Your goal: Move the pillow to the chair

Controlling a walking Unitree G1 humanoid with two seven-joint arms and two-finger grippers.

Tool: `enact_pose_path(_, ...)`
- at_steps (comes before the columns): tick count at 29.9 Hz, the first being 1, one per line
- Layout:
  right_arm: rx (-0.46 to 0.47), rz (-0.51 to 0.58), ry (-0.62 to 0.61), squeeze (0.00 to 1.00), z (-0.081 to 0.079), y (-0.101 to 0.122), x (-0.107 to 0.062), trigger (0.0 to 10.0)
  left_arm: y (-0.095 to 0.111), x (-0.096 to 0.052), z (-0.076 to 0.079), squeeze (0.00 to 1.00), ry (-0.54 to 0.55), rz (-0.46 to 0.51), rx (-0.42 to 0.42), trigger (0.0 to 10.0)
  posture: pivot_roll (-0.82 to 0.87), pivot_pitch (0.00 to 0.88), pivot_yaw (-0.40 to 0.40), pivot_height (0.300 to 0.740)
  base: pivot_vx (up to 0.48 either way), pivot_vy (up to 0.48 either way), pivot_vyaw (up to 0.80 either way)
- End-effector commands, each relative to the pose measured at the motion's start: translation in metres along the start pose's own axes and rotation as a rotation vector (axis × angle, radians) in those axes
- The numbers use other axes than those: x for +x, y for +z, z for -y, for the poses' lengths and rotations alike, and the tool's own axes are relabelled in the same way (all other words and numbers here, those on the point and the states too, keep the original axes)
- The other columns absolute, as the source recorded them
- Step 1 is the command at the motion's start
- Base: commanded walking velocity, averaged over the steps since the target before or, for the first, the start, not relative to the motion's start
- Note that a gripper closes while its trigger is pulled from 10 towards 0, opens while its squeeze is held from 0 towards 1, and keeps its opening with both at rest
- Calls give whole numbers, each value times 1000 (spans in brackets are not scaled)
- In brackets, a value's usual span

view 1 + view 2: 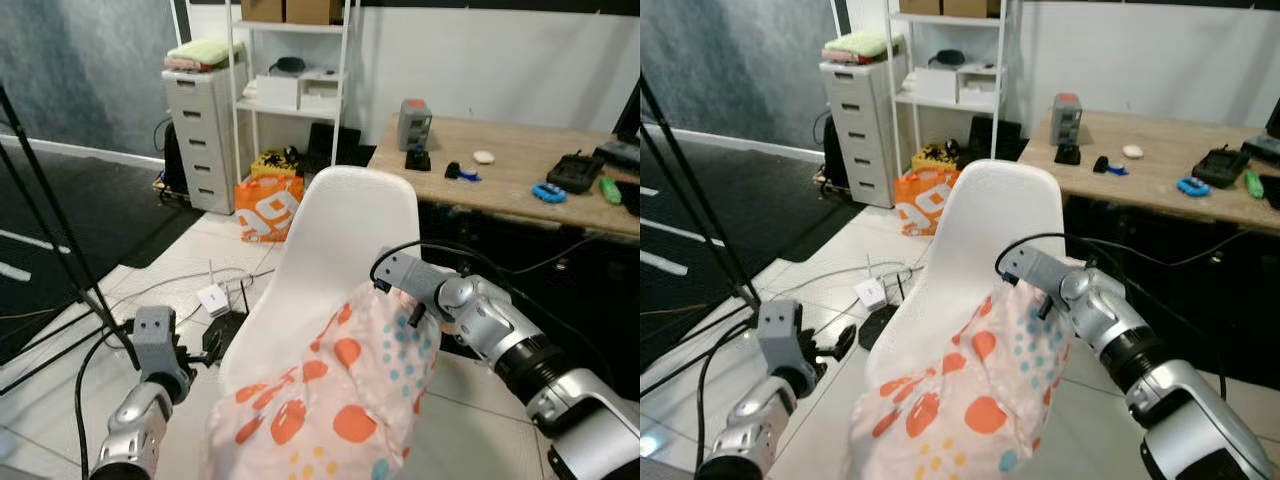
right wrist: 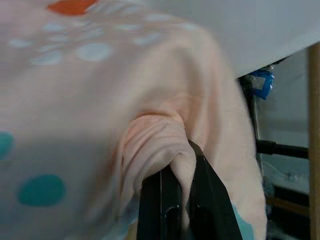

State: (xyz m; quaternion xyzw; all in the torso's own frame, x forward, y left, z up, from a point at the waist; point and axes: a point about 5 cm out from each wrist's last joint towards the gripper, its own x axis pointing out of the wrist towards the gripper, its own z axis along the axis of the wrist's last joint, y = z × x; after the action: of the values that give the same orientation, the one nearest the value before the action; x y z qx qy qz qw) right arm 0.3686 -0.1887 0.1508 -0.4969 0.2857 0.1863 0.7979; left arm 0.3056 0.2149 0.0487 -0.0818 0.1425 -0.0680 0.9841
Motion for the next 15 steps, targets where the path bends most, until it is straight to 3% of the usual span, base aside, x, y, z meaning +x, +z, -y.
enact_pose_path(1,-30,-8,56,0,-12,-3,3,10000,5,0,-3,0,-28,-101,48,10000,-176,12,-36,600,0,0,0)
enact_pose_path(2,-38,-8,68,0,-14,-3,3,10000,10,-1,-4,0,-48,-158,71,10000,-177,14,-35,595,0,0,0)
enact_pose_path(8,-42,-7,76,0,-15,-3,4,10000,13,-2,-5,0,-60,-193,83,10000,-177,15,-34,590,0,0,0)
enact_pose_path(9,-49,-2,87,0,-18,-2,4,10000,21,-7,-11,0,-53,-268,120,10000,-175,19,-27,585,0,0,0)
enact_pose_path(13,-54,4,100,0,-22,-1,4,10000,30,-16,-20,0,-19,-367,167,10000,-174,24,-20,575,0,0,0)
enact_pose_path(15,-54,5,102,0,-24,-1,5,10000,31,-21,-21,0,-21,-412,138,10000,-173,24,-17,570,0,0,0)
